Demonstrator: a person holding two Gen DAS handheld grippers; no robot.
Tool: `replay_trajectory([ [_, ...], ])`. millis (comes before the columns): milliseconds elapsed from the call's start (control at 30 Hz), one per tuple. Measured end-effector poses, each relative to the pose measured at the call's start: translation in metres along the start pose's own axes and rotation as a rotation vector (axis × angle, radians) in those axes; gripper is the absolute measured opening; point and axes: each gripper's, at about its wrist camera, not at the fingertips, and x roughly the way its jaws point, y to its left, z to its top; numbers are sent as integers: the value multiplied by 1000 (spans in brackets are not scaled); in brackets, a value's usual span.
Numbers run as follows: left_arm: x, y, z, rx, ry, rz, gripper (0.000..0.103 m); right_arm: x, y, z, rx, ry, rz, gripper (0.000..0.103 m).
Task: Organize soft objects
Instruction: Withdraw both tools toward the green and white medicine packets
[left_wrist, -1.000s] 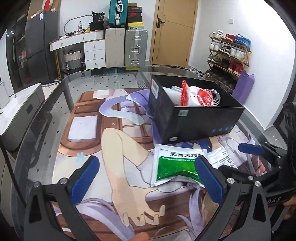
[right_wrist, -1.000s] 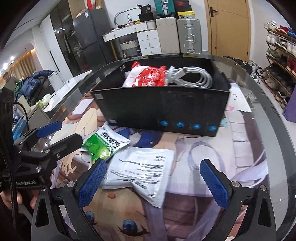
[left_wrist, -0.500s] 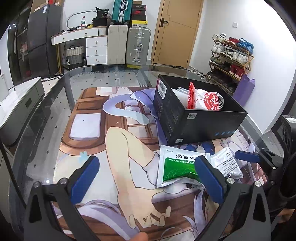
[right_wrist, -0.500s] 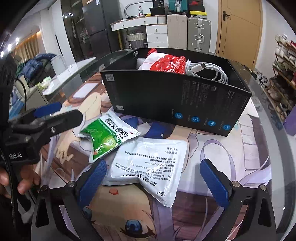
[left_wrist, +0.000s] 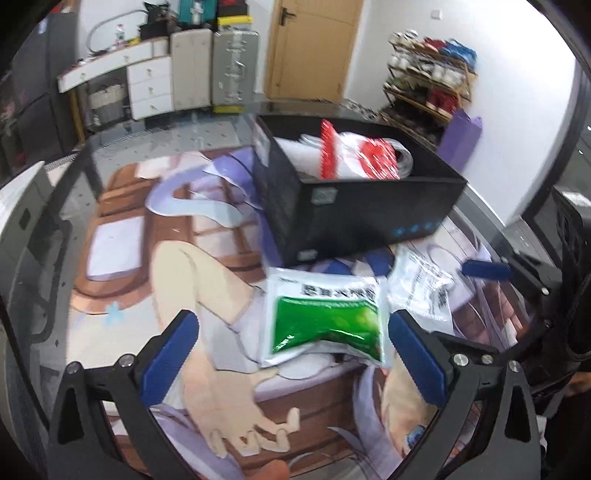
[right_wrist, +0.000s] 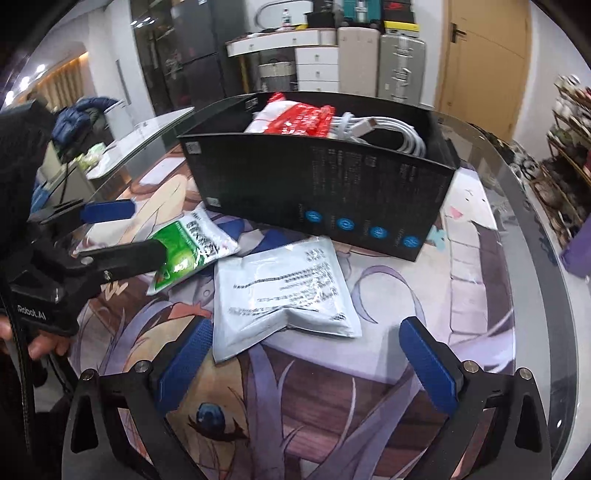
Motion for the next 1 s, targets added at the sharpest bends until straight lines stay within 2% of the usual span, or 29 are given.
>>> replay_trajectory([
  [133, 7, -10, 0, 52, 32, 15, 103, 7, 1, 5, -29, -1, -9, 102],
  [400, 17, -6, 5, 41, 77, 14, 103, 13, -5, 14, -49, 11, -2, 102],
  [567, 15, -4, 7, 9, 78, -15, 103, 5, -12, 8, -30, 13, 45, 102],
  [800, 23, -8, 9, 32, 90, 56, 103, 9, -9, 11, -48, 23, 31, 102],
  [933, 27, -13, 7, 82, 107, 99, 100, 15, -7, 15, -39, 22, 17, 102],
  [1000, 26, -12, 6, 83, 103, 95, 99, 16, -8, 15, -34, 18, 16, 102],
])
